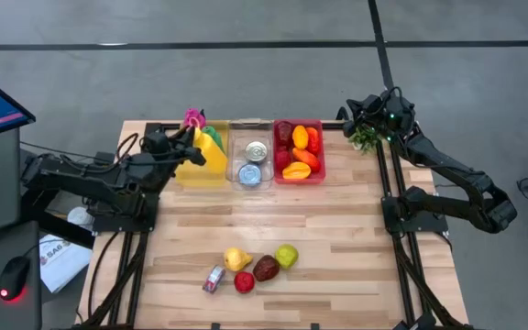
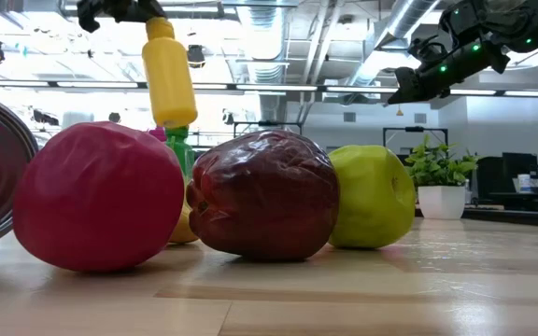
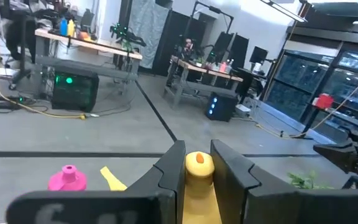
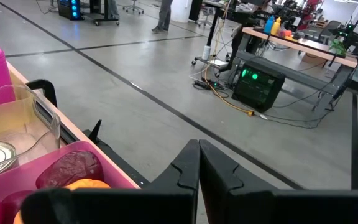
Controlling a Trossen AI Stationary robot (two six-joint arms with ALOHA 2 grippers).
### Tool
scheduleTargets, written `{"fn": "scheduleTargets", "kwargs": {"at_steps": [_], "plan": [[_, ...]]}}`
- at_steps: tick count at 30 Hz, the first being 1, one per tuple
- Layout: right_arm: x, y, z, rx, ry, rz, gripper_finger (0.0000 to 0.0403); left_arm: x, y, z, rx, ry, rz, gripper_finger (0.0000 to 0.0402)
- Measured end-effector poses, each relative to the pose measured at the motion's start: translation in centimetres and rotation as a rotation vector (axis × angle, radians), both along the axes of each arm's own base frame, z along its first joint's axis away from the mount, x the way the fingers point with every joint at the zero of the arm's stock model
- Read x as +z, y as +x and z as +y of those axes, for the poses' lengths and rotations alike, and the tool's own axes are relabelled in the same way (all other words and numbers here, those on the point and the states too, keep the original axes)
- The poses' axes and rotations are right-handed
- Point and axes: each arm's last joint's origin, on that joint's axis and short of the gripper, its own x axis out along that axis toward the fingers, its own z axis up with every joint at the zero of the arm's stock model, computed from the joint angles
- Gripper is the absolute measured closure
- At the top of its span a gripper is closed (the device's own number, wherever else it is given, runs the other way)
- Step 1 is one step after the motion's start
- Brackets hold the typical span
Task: Pick & Place Food Item
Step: Put the yellow tumbler into the yellow bin
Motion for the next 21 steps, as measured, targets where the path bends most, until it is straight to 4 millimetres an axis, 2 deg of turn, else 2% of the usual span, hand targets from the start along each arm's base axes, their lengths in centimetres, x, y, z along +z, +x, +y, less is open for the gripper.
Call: {"fn": "scheduleTargets", "kwargs": {"at_steps": [9,21], "plan": [[0.0,-0.01,-0.01,0.0,-0.001,0.0,0.04,0.02,0.0,-0.51,-0.025,-0.002,-0.006,0.0353],[0.0,-0.01,-0.01,-0.001,-0.001,0.001,0.04,-0.76,0.16,-0.48,0.058,0.01,0.084,0.0353]]}}
